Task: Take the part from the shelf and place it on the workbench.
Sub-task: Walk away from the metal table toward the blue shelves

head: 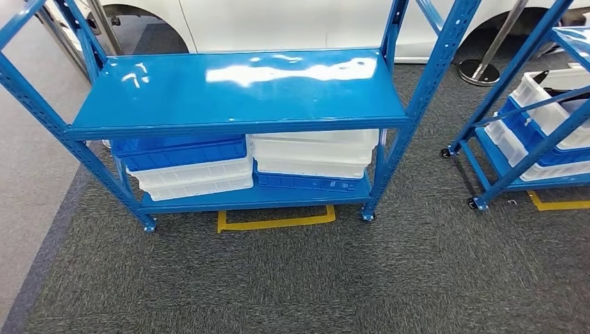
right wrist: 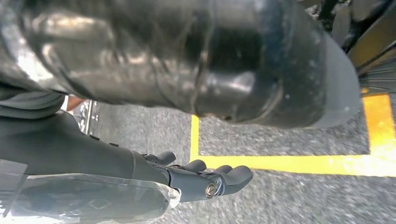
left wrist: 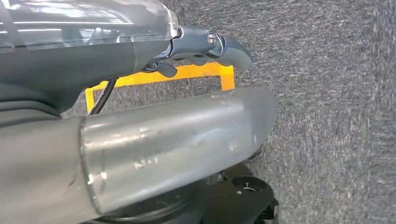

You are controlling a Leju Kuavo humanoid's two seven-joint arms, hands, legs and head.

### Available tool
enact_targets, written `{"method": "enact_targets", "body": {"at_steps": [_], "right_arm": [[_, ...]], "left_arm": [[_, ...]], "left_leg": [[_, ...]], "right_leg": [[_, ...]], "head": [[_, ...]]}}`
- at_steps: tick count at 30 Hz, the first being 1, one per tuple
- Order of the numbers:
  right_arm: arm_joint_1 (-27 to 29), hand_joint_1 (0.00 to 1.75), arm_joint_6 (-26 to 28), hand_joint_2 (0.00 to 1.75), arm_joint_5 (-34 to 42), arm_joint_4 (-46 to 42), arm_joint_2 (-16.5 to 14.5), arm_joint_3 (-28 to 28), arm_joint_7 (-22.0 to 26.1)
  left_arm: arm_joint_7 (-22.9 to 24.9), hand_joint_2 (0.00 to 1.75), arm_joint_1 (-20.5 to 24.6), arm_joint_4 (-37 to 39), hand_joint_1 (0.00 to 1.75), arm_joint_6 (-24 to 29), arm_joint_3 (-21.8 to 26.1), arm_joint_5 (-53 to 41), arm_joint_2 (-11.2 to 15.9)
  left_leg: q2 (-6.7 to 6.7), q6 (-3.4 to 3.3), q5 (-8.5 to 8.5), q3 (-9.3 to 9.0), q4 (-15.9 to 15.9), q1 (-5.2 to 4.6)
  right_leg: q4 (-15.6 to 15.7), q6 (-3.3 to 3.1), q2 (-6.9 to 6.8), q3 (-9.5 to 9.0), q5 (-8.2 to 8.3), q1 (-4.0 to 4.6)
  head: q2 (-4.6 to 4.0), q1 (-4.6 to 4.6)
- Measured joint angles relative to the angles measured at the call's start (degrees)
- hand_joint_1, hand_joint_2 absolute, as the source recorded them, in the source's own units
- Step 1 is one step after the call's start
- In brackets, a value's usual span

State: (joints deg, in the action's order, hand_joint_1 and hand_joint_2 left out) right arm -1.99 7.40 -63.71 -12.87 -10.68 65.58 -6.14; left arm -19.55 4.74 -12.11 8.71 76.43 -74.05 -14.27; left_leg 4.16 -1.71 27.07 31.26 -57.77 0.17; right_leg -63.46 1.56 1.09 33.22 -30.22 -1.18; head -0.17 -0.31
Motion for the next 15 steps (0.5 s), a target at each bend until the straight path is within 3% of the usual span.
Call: {"method": "enact_targets", "body": {"at_steps": [2, 4, 6, 7, 9, 11, 12, 13, 15], "right_arm": [[-0.1, 0.0, 0.0, 0.0, 0.1, 0.0, 0.0, 0.0, 0.0], [-0.3, 0.0, 0.4, 0.0, 0.2, 0.0, 0.0, 0.0, -0.2], [-0.3, 0.0, 0.8, 0.0, 0.3, 0.0, 0.1, 0.1, -0.3], [-0.2, 0.0, 0.9, 0.0, 0.3, 0.0, 0.1, 0.2, -0.3], [0.0, 0.0, 1.0, 0.0, 0.4, 0.0, 0.1, 0.3, -0.3], [0.2, 0.0, 0.9, 0.0, 0.4, 0.0, 0.1, 0.3, -0.3], [0.2, 0.0, 0.9, 0.0, 0.4, 0.0, 0.1, 0.3, -0.3], [0.2, 0.0, 0.9, 0.0, 0.3, 0.0, 0.1, 0.3, -0.3], [0.1, 0.0, 0.9, 0.0, 0.3, 0.0, 0.1, 0.3, -0.3]], "left_arm": [[0.1, 0.0, 0.0, 0.0, 0.0, -0.1, 0.0, 0.0, 0.0], [0.1, 0.0, -0.1, 0.0, 0.0, -0.1, 0.0, 0.1, 0.0], [-0.1, 0.0, -0.2, 0.0, 0.0, -0.1, 0.0, 0.1, 0.0], [-0.2, 0.0, -0.1, 0.0, 0.0, -0.1, 0.0, 0.1, 0.0], [-0.4, 0.0, 0.0, 0.0, 0.0, -0.1, 0.0, 0.1, 0.0], [-0.4, 0.0, 0.1, 0.0, 0.0, -0.1, 0.0, 0.0, 0.0], [-0.4, 0.0, 0.0, 0.0, 0.0, -0.1, 0.0, -0.1, 0.0], [-0.3, 0.0, 0.0, 0.0, 0.0, -0.1, 0.0, -0.2, 0.0], [-0.2, 0.0, -0.1, 0.0, 0.0, -0.1, 0.0, -0.3, 0.0]], "left_leg": [[0.57, 0.61, 0.32, 0.33, -0.5, -0.11], [0.89, 1.29, 0.4, 0.52, -0.4, -0.04], [-0.06, 1.89, 1.18, 0.82, -1.3, 0.06], [-1.04, 2.13, 2.37, 1.64, -3.2, 0.07], [-3.04, 2.52, 5.94, 4.89, -10.0, 0.12], [-3.67, 2.73, 8.17, 8.25, -16.7, 0.21], [-3.75, 2.68, 7.74, 8.72, -17.4, 0.21], [-3.78, 2.52, 6.2, 7.95, -15.7, 0.19], [-3.95, 1.81, 2.08, 4.03, -7.8, -0.03]], "right_leg": [[3.7, -0.42, 0.86, -1.27, 1.26, 0.02], [3.9, -1.13, 0.79, -1.23, 1.23, 0.22], [4.2, -1.9, 0.37, -1.43, 1.41, 0.22], [4.4, -2.26, 0.08, -1.5, 1.47, 0.17], [4.5, -2.78, -0.56, -1.55, 1.33, 0.34], [4.5, -2.99, -1.15, -1.64, 1.14, 0.58], [4.5, -3.01, -1.33, -1.77, 1.03, 0.66], [4.5, -2.99, -1.45, -2.0, 0.89, 0.74], [4.5, -2.82, -1.64, -2.63, 0.5, 0.8]], "head": [[0.0, -0.02], [0.0, -0.03], [0.0, -0.04], [0.0, -0.05], [-0.01, -0.08], [-0.01, -0.08], [0.0, -0.08], [0.0, -0.08], [0.0, -0.07]]}}
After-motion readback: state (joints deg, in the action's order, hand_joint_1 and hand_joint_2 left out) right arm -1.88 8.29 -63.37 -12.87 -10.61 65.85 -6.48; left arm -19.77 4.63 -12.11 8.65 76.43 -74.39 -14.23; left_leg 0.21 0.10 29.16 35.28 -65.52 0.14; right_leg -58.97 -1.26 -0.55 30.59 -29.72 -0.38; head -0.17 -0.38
